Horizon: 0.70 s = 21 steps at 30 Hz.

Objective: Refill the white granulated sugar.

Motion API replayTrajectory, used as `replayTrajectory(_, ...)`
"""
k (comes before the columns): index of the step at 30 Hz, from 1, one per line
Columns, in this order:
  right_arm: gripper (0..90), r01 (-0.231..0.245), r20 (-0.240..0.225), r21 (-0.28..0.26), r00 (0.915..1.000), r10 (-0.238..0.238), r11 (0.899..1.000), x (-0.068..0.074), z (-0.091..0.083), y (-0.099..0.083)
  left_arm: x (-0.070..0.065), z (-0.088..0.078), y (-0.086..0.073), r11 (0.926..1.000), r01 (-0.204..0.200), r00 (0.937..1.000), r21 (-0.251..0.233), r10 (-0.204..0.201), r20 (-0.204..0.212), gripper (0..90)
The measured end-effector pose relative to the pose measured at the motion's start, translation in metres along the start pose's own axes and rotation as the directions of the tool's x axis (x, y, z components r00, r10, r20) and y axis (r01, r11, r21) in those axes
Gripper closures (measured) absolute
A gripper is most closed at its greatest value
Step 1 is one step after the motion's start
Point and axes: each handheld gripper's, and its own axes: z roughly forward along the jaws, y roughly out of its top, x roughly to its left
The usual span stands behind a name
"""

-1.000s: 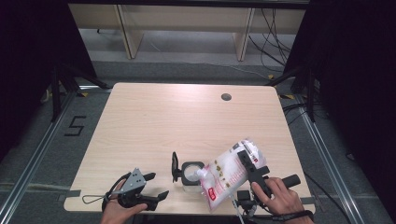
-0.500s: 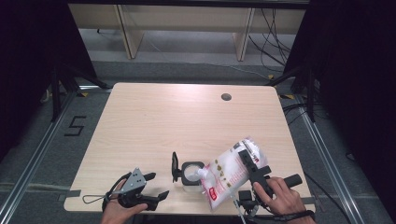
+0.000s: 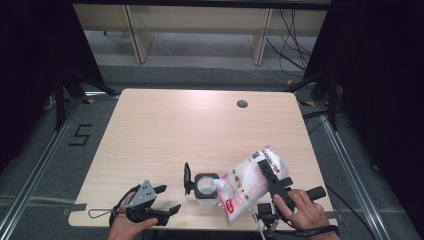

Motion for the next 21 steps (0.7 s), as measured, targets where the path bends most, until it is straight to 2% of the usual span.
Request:
replayTrajectory(2,41.1,0.010,-0.003,-0.014,0.9999,-0.010,1.000,-0.0001,0.0008,0.0013,-0.0012,0.0011,0.0000,0.9998,0.015,0.9999,-0.013,-0.015,0.002,18.8)
replayTrajectory(3,41.1,-0.011,-0.001,-0.005,0.9999,0.011,1.000,0.0011,-0.0001,0.0026,-0.0009,-0.0009,0.0000,0.9999,0.010,0.9999,0.002,-0.010,-0.010,18.8)
replayTrajectory(4,41.1,0.036,0.000,-0.024,0.9994,-0.036,0.999,-0.0008,0.0012,0.0034,-0.0009,-0.0009,0.0000,0.9999,0.010,0.9999,0.002,-0.010,-0.010,18.8)
replayTrajectory(5,41.1,0.036,0.000,-0.024,0.9994,-0.036,0.999,-0.0008,0.0012,0.0034,-0.0004,-0.0008,-0.0001,0.9999,0.011,0.9999,-0.004,-0.011,-0.004,18.8)
replayTrajectory(6,41.1,0.006,-0.006,-0.020,1.0000,-0.006,1.000,0.0016,0.0011,0.0045,0.0003,-0.0010,0.0001,1.0000,0.000,1.0000,-0.004,0.000,-0.005,18.8)
replayTrajectory(7,41.1,0.012,-0.007,-0.024,0.9999,-0.012,1.000,0.0025,0.0008,0.0058,-0.0006,-0.0008,-0.0004,0.9999,0.015,0.9999,-0.003,-0.015,-0.009,18.8)
replayTrajectory(8,41.1,0.012,-0.007,-0.024,0.9999,-0.012,1.000,0.0025,0.0008,0.0058,-0.0006,-0.0008,-0.0004,0.9999,0.015,0.9999,-0.003,-0.015,-0.009,18.8)
replayTrajectory(9,41.1,0.034,-0.004,-0.025,0.9994,-0.034,0.999,0.0015,0.0006,0.0062,-0.0007,-0.0010,-0.0002,0.9999,0.010,0.9998,0.004,-0.010,-0.015,18.8)
replayTrajectory(10,41.1,0.034,-0.004,-0.025,0.9994,-0.034,0.999,0.0015,0.0006,0.0062,-0.0008,-0.0003,0.0000,1.0000,0.008,1.0000,0.001,-0.008,-0.003,18.8)
replayTrajectory(11,41.1,0.014,-0.007,-0.026,0.9999,-0.014,1.000,0.0020,0.0004,0.0062,-0.0004,-0.0007,0.0005,1.0000,-0.004,1.0000,0.002,0.004,-0.003,18.9)
replayTrajectory(14,41.1,0.014,-0.003,-0.026,0.9999,-0.014,1.000,0.0012,0.0001,0.0055,-0.0008,-0.0007,0.0002,1.0000,0.005,1.0000,-0.003,-0.005,-0.007,18.9)
replayTrajectory(15,41.2,0.044,0.015,-0.037,0.9990,-0.043,0.998,-0.0019,0.0001,0.0059,-0.0001,-0.0010,0.0002,1.0000,-0.001,1.0000,-0.003,0.001,-0.006,18.9)
replayTrajectory(16,41.2,0.038,0.018,-0.039,0.9991,-0.038,0.999,-0.0018,-0.0001,0.0061,-0.0001,-0.0010,0.0002,1.0000,-0.001,1.0000,-0.003,0.001,-0.006,18.9)
replayTrajectory(17,41.2,0.038,0.018,-0.039,0.9991,-0.038,0.999,-0.0018,-0.0001,0.0061,-0.0018,-0.0005,-0.0002,0.9997,0.021,0.9997,-0.014,-0.021,-0.010,18.9)
replayTrajectory(18,41.2,0.013,0.005,-0.027,0.9999,-0.013,1.000,-0.0003,-0.0012,0.0062,-0.0005,-0.0016,0.0002,1.0000,-0.003,1.0000,-0.002,0.003,-0.009,18.9)
replayTrajectory(21,41.2,0.020,0.014,-0.040,0.9997,-0.019,0.999,-0.0013,-0.0022,0.0084,-0.0011,-0.0013,-0.0001,1.0000,0.002,0.9999,-0.005,-0.002,-0.013,19.0)
